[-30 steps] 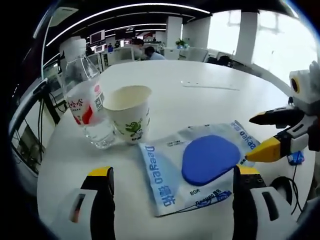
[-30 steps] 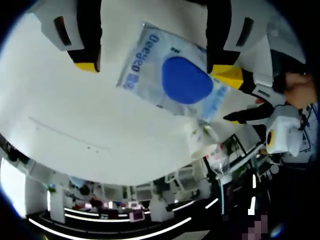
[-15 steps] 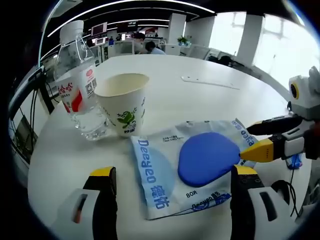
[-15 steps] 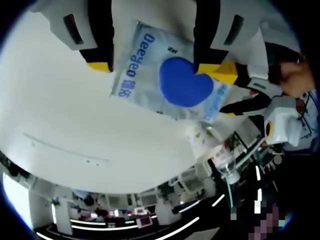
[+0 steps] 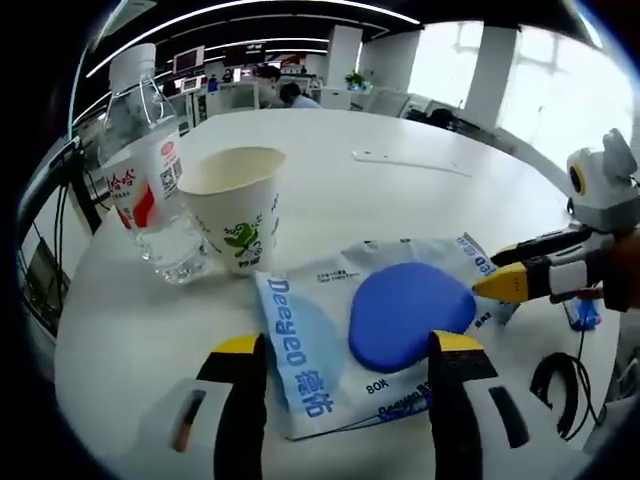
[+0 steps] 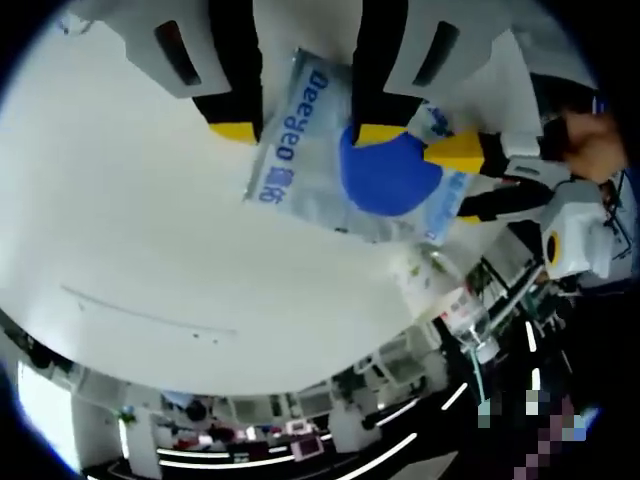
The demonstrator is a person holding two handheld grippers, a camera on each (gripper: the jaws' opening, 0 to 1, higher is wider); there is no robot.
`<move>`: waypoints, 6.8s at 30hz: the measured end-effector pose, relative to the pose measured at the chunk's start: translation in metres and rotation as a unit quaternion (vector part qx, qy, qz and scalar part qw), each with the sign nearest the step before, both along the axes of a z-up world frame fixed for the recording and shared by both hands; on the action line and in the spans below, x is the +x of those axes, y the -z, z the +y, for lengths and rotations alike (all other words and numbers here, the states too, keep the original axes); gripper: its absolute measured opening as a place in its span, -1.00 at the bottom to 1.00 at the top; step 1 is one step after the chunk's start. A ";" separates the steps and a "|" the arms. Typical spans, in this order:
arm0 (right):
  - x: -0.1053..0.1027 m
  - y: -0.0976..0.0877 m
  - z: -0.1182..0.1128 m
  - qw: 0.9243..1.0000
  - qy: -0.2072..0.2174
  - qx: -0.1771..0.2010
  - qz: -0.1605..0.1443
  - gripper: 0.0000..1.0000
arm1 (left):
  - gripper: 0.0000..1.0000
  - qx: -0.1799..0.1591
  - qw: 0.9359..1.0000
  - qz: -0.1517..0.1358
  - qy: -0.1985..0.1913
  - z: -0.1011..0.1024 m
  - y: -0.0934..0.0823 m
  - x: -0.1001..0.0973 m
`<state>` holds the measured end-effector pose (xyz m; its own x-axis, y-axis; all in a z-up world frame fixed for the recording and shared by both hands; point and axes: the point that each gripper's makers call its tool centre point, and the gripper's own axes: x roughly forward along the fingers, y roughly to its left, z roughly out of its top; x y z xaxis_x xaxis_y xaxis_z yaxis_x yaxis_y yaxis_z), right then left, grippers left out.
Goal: Arrange the tabletop items into an orderly group along one side of the table until the central work area is clear of visible clutter.
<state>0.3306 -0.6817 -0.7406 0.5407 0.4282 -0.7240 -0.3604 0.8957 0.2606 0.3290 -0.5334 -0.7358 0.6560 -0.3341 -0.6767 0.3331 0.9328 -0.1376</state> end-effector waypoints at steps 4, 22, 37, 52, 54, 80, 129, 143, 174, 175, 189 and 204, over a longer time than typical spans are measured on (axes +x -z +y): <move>-0.003 0.002 -0.005 1.000 0.006 -0.008 -0.004 -0.66 | -0.05 -0.008 1.000 0.001 -0.026 0.011 -0.001 0.004; -0.011 0.001 -0.012 1.000 0.022 -0.007 -0.011 -0.92 | -0.79 0.032 0.999 0.004 -0.030 0.030 0.004 -0.001; -0.013 -0.004 -0.019 0.999 0.043 0.019 -0.016 -1.00 | -0.89 -0.006 0.999 0.022 -0.030 0.009 0.003 -0.007; -0.015 -0.012 -0.040 0.997 0.063 0.033 -0.025 -1.00 | -0.93 -0.014 0.999 0.030 -0.009 -0.015 -0.004 -0.006; -0.014 -0.013 -0.042 0.997 0.066 0.035 -0.024 -1.00 | -0.94 -0.017 0.999 0.033 -0.008 -0.017 -0.006 -0.005; 0.025 -0.034 -0.083 0.991 0.120 0.042 -0.051 -1.00 | -0.96 -0.040 0.999 0.035 0.001 -0.059 -0.030 0.061; 0.061 -0.006 -0.067 0.982 0.174 0.066 -0.039 -1.00 | -0.95 0.001 0.996 0.056 -0.076 -0.032 -0.018 0.096; 0.061 -0.006 -0.067 0.976 0.201 0.072 -0.034 -1.00 | -0.99 0.027 0.997 0.025 -0.062 -0.032 -0.032 0.098; 0.060 -0.018 -0.065 0.983 0.163 0.020 -0.087 -0.81 | -0.94 0.024 1.000 -0.006 -0.014 -0.041 -0.046 0.069; 0.060 -0.019 -0.067 0.982 0.166 0.023 -0.087 -0.76 | -0.94 0.024 1.000 -0.005 -0.013 -0.041 -0.045 0.067; 0.046 -0.023 -0.077 0.982 0.170 0.023 -0.082 -0.60 | -0.94 0.009 1.000 0.005 -0.029 -0.029 -0.040 0.035; 0.010 -0.017 -0.088 0.986 0.148 -0.007 -0.081 -0.24 | -0.86 -0.004 0.999 0.005 -0.046 -0.015 -0.030 0.008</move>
<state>0.3411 -0.7695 -0.7236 0.7492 0.2259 -0.6226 -0.1193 0.9707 0.2086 0.3372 -0.5480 -0.7059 0.6779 -0.2786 -0.6803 0.2451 0.9581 -0.1482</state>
